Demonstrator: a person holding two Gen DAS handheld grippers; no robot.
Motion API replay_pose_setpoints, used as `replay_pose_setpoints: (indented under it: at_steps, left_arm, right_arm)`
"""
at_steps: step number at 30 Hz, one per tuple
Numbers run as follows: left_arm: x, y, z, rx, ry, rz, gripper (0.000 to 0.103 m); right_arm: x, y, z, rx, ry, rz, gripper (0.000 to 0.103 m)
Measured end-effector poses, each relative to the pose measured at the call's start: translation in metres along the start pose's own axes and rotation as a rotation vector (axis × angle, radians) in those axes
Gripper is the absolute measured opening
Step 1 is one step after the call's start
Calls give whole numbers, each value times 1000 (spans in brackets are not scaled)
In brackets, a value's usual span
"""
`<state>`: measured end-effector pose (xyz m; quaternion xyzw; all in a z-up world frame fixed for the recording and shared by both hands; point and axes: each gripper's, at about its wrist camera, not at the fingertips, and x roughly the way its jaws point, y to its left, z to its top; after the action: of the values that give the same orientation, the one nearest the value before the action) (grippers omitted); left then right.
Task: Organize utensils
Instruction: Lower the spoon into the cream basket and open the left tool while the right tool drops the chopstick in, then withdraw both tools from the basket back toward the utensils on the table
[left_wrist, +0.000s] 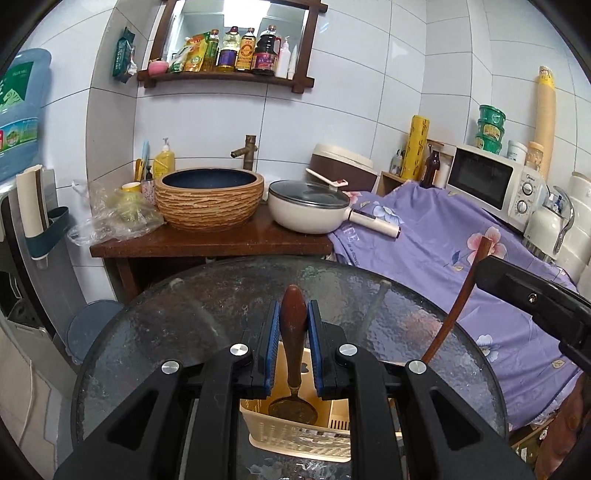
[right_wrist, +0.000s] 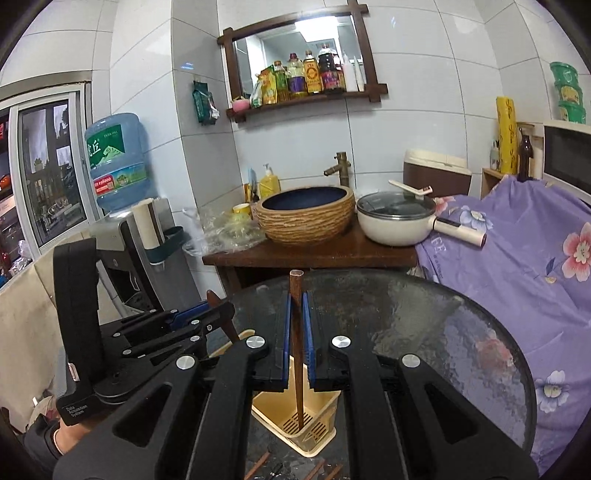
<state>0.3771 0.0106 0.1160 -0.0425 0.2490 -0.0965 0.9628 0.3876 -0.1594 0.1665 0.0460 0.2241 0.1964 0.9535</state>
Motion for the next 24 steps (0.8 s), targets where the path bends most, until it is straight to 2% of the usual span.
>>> replay_pose_setpoints:
  at_steps: [16, 18, 19, 20, 21, 22, 24]
  left_arm:
    - [36, 0, -25, 11, 93, 5, 15]
    - [34, 0, -25, 7, 84, 0, 19]
    - [32, 0, -23, 10, 73, -3, 28]
    - [27, 1, -22, 14, 56, 0, 35]
    - [22, 1, -20, 15, 40, 5, 51]
    - [17, 2, -20, 15, 25, 8, 59]
    - [3, 2, -20, 18, -2, 2, 64]
  right_arm:
    - [13, -11, -15, 26, 19, -5, 7]
    - [11, -12, -19, 19, 10, -14, 12]
    - [10, -13, -21, 16, 5, -22, 26]
    - [8, -13, -24, 10, -3, -34, 53]
    - [4, -13, -27, -5, -21, -48, 66]
    - [0, -12, -31, -25, -44, -65, 76]
    - [-10, -6, -41, -90, -81, -115, 78]
